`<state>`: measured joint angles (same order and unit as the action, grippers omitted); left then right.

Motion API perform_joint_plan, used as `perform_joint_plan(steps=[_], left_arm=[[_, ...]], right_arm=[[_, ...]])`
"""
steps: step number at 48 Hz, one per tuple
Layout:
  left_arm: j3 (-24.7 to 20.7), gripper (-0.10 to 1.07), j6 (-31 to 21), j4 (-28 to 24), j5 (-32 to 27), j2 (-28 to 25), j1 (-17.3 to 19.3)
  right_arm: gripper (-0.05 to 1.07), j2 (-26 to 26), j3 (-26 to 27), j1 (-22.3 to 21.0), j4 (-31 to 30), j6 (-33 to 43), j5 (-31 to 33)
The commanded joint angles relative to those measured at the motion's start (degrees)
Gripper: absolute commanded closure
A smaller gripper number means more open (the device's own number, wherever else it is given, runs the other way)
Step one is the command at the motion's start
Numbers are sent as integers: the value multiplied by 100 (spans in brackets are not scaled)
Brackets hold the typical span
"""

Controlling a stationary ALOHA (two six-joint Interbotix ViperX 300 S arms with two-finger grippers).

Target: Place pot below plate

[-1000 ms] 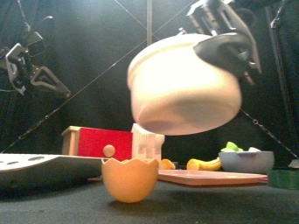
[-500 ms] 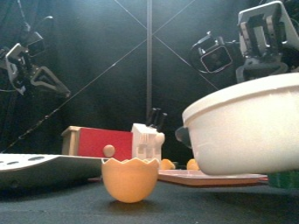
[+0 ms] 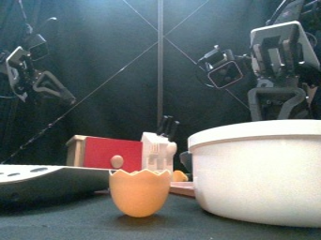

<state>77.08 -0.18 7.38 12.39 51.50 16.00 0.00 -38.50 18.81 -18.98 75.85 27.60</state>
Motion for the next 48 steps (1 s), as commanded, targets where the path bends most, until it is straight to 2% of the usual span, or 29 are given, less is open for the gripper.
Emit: perform_joint_plan(steps=[1,11,22,36,41,48], left_arm=[[-114,47,9,-9,44,-9,0],[-114,47,0,-9,44,-9,0],[-114,47,0,0,44,-9,0],[-114,47,0,0,35,-9,0],[-114,47,0,26,35,-9,0],[-114,47,0,53,26,-9,0]], right_arm=[[48,-202,132,0,-26,9,185],[46,-483,149,9,-70,18,325],[46,-510,149,9,-88,18,360],[46,-756,167,35,-79,26,747],[46,-888,158,44,53,44,984],[47,-1072,193,114,536,35,1477]])
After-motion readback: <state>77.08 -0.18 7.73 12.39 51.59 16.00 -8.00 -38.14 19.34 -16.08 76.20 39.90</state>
